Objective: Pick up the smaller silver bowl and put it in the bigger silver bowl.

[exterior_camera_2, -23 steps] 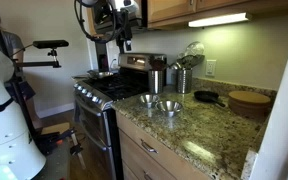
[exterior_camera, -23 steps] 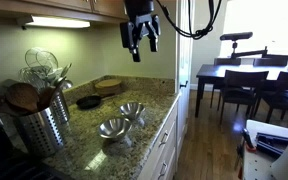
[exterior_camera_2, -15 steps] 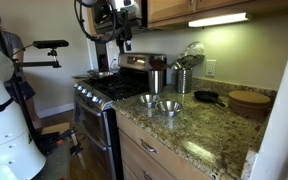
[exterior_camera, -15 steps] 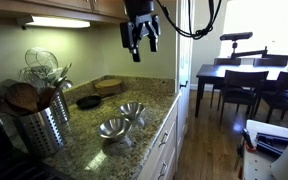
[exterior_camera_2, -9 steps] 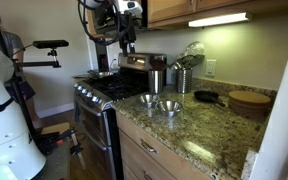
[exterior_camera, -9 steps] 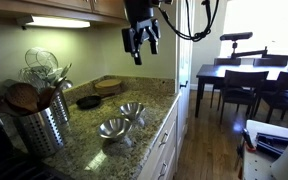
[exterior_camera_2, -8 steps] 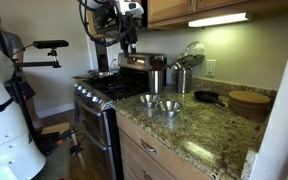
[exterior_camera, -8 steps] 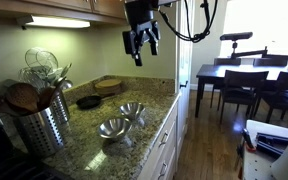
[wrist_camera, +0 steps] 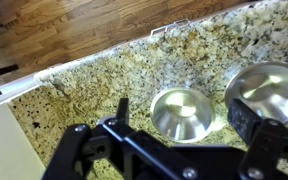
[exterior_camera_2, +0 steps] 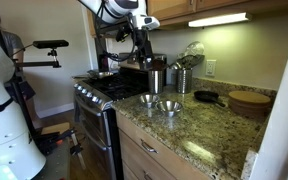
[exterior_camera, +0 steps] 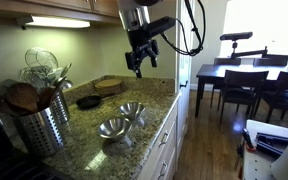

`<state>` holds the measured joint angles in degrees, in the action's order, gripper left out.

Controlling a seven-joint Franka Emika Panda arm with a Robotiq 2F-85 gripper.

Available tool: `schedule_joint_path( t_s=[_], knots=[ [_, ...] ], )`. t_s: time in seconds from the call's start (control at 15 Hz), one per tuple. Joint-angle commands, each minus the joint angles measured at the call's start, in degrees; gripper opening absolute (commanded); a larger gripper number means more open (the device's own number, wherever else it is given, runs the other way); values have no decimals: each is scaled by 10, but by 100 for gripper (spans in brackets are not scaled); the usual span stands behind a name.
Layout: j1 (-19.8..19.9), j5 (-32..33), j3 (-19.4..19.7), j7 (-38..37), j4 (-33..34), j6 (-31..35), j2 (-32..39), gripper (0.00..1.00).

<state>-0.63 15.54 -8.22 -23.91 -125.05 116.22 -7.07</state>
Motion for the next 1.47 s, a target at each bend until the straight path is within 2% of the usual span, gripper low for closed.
schedule_joint_path(
  t_s=[0.0, 0.13, 0.2, 0.6, 0.67, 0.93, 1.4],
  knots=[
    [8, 27, 24, -46, 6, 45, 41, 100],
    [9, 40, 39, -66, 12, 57, 64, 100],
    [-1, 22, 38, -38, 2, 44, 45, 100],
    [-5, 23, 41, -38, 6, 46, 55, 100],
    [-5, 16, 41, -33, 5, 62, 62, 100],
    [-1, 11, 51, -27, 28, 90, 111, 100],
    [3, 4, 93, -24, 77, 132, 198, 100]
  ],
)
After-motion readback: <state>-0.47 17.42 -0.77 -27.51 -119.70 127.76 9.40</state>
